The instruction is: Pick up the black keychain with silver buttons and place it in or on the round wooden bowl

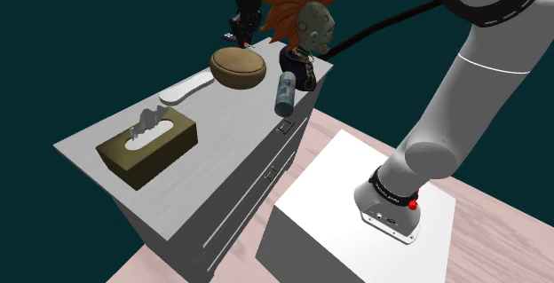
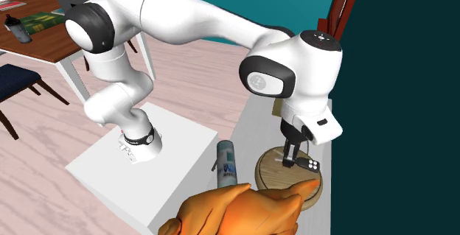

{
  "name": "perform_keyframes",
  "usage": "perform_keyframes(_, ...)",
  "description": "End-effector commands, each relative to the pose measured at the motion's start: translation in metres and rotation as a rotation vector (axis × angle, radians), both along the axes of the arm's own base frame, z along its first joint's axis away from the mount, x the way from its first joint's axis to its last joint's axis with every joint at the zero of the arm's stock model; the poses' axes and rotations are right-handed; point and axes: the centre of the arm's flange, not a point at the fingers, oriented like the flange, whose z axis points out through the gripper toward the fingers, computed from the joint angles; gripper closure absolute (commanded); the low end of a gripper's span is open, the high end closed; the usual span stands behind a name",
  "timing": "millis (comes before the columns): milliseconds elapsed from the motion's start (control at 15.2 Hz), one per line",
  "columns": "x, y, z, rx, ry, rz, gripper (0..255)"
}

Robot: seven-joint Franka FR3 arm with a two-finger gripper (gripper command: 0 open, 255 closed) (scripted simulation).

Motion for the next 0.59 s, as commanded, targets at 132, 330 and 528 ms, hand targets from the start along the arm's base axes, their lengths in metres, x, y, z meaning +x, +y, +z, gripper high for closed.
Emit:
perform_keyframes(132,0.0,-0.001,-0.021,0.0,0.0,0.0,255)
perform_keyframes(330,0.0,-0.001,-0.037,0.0,0.0,0.0,255)
perform_keyframes(528,0.0,-0.001,-0.051,0.0,0.0,0.0,255)
